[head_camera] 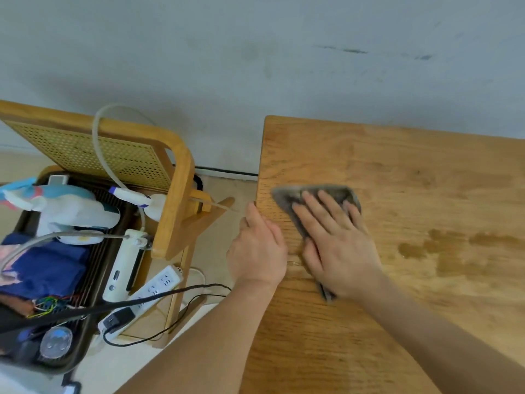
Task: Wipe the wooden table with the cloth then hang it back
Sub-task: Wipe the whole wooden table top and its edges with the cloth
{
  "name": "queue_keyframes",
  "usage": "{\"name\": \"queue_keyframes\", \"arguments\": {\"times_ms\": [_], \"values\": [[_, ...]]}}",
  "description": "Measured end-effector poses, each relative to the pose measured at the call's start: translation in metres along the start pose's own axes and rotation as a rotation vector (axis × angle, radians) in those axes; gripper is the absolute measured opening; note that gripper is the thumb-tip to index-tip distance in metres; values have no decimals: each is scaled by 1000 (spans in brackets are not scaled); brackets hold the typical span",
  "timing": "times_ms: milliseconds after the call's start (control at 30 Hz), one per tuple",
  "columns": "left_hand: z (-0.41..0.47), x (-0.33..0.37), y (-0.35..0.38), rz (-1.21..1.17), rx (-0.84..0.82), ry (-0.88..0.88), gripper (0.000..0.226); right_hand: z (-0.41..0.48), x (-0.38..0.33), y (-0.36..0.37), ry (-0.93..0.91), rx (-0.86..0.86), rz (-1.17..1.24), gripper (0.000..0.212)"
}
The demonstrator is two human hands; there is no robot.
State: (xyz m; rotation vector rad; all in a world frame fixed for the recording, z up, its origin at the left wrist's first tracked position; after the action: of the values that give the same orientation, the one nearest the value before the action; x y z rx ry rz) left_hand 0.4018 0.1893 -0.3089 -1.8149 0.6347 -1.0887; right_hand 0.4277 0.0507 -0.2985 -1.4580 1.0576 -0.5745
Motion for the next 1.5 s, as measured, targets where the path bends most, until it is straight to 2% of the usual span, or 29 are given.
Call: {"name": "queue_keyframes", "arguments": {"times_ms": [167,267,367,500,600,700,867,933,1067,1233,1300,1400,1500], "values": [[1,1,1,35,-22,-36,60,127,9,-23,251,117,97,60],[1,1,1,15,-31,-40,57,149,-2,-21,268,141,118,58],[-1,1,1,29,-16,-33,51,80,-12,-7,189,146,80,57],[-1,-1,1,16,-1,-54,43,-64,-35,21,109,1,34,63],[-1,1,0,27,6,-61,37,-98,-28,24,0,-77,29,63],[3,0,2,38,12,-40,37,-42,-7,8,33,-29,45,60],[2,-1,3,43,23,-11,47,100,43,-27,277,113,73,61],[3,-2,4,43,24,-15,45,124,46,-30,328,156,106,60],[-1,-2,3,50,28,-2,45,55,20,-13,294,205,106,57],[-2,-1,-1,-13,8,-48,28,-117,-25,27,235,126,88,58],[-2,-1,-2,-24,4,-34,26,-161,-31,36,188,75,66,61],[3,-2,0,-15,28,12,26,-170,-32,38,164,38,70,62],[6,-2,2,-19,44,48,36,-133,-25,29,212,104,86,59]]}}
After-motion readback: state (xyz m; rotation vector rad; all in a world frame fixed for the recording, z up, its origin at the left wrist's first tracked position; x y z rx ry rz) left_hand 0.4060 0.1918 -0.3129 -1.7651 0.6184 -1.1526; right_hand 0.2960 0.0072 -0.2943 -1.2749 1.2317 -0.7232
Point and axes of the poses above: each hand's wrist, its own z-axis towards the middle knuckle, its own y-axis out of the palm, x = y × z, the point moved 3 cm from there along z, towards the middle knuckle, and after that the axes turned 5 degrees about z, right-handed, at the moved point
